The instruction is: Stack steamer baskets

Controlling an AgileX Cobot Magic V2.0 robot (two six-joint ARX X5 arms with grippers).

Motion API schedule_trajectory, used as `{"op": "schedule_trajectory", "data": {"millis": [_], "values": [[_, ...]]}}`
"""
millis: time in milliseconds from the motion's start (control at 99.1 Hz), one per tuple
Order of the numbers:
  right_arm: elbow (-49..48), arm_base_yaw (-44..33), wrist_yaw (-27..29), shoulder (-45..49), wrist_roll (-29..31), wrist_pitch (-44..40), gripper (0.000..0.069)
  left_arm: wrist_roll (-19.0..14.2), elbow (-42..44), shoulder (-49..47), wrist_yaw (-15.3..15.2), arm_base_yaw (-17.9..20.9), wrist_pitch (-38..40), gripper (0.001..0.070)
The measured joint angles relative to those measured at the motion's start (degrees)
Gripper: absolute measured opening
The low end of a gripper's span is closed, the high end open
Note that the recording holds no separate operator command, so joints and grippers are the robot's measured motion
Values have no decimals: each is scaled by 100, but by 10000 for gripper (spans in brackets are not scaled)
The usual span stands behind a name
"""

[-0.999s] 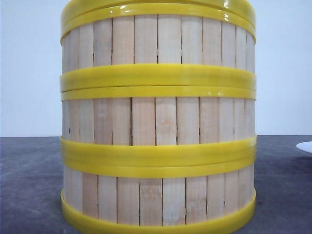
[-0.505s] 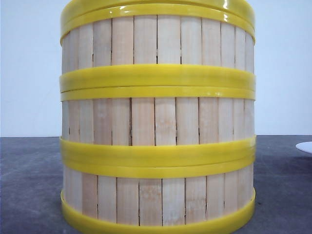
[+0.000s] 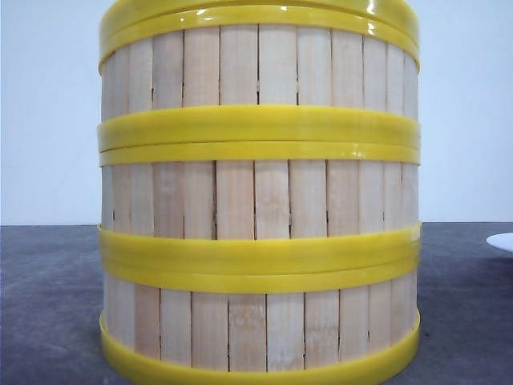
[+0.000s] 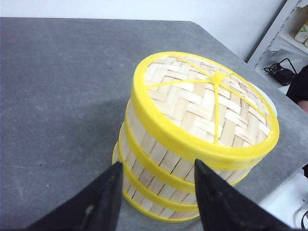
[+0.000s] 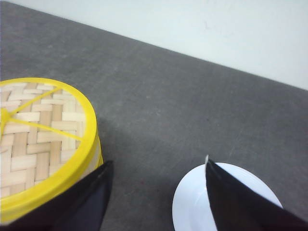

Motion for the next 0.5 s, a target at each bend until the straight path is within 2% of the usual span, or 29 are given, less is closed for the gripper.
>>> {"op": "schedule_trajectory", "data": {"millis": [61,111,161,212,313,505], "values": [[0,0,-2,-11,39,26,337,9,0,2,0,0,0,159],[0,0,-4,-24,57,33,235,7,0,0,-4,0,0,80],[0,0,-2,-33,57,31,116,9,0,0,-4,0,0,46],[0,0,-4,-37,57,31,58,13,0,0,-4,0,0,32],[0,0,-4,-37,59,31,19,15,0,0,-7,0,-2,27],[0,0,-2,-37,61,33,8,-9,0,0,-4,0,-74,27]]}}
